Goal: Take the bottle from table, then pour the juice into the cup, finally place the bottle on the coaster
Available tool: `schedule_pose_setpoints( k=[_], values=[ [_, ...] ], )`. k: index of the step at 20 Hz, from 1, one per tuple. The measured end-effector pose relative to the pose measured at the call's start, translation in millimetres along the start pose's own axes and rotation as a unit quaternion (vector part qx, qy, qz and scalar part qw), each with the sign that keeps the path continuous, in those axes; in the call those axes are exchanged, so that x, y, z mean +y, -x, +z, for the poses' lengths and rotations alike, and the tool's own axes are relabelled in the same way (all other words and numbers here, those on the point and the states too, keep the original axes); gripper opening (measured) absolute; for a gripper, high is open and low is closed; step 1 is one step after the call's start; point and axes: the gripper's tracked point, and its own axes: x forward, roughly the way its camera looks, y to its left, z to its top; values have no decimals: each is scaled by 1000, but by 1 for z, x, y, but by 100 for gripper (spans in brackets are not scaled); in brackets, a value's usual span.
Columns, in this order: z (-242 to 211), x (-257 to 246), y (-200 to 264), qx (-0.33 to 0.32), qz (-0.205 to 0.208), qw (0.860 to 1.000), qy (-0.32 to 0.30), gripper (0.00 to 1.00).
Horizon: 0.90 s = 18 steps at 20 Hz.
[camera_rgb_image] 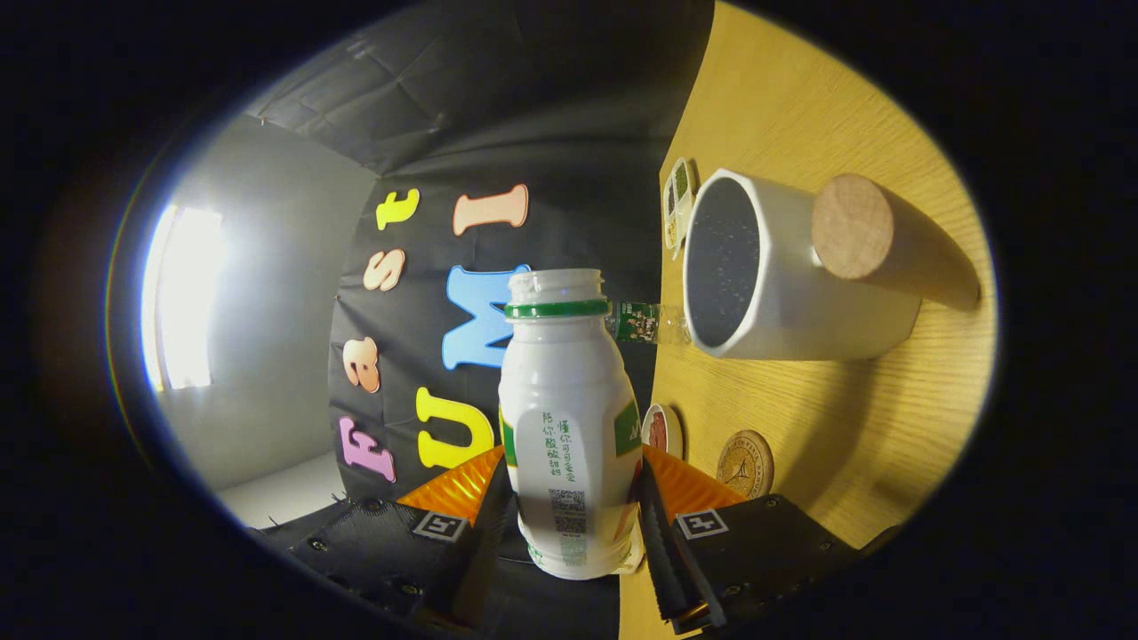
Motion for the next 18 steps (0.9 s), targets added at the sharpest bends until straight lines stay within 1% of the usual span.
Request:
schedule_pose_setpoints(
  k=[8,14,18],
  values=[
    [3,2,-1,-10,-7,998,-56,70],
    [3,5,-1,-8,-1,997,-81,70],
    [4,5,-1,-9,-5,996,-91,70]
  ],
)
